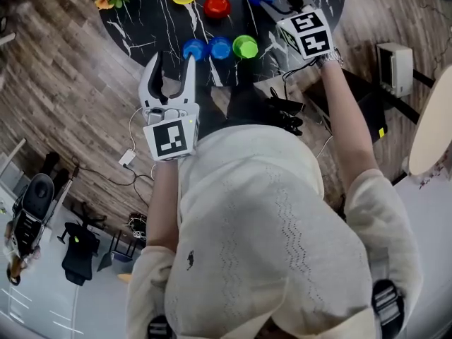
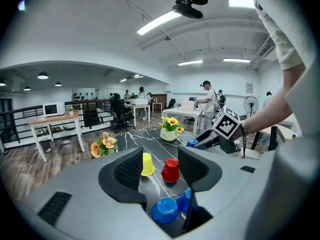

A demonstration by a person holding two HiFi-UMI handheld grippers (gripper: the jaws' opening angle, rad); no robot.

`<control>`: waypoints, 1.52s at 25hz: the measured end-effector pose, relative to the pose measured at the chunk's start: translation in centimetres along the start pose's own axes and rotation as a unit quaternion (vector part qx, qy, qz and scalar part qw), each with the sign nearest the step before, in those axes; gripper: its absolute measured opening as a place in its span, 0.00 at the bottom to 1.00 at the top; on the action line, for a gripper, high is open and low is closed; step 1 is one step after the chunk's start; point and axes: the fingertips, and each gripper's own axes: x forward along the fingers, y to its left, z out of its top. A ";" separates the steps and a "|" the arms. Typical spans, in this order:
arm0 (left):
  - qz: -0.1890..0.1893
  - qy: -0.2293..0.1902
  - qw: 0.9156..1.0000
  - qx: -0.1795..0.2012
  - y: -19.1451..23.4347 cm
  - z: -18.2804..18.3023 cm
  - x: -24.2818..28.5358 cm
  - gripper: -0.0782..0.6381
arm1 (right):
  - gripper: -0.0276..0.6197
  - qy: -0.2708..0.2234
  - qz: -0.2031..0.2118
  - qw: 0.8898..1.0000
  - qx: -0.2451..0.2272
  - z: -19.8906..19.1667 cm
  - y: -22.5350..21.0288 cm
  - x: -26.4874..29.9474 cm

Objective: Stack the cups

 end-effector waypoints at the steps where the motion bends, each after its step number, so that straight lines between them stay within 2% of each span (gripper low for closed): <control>1: -0.005 -0.001 1.000 0.000 -0.1 0.1 0.0 0.45 | 0.38 -0.003 -0.001 1.000 0.001 0.2 0.2 -0.5; 12: -0.055 -0.001 0.998 0.008 -0.3 -0.5 -0.9 0.45 | 0.38 -0.021 -0.006 1.000 0.008 1.4 4.0 -5.0; 19: -0.075 0.002 0.997 0.018 0.1 -1.6 -1.4 0.45 | 0.38 -0.013 0.004 1.000 0.012 0.4 7.6 -6.3; 31: -0.104 0.010 0.994 0.030 0.5 -2.5 -1.7 0.45 | 0.38 0.003 0.041 0.999 -0.003 -0.4 14.0 -7.1; 38: -0.109 0.011 0.993 0.033 0.8 -2.8 -1.9 0.45 | 0.38 0.015 0.059 0.998 -0.013 -1.1 16.1 -7.0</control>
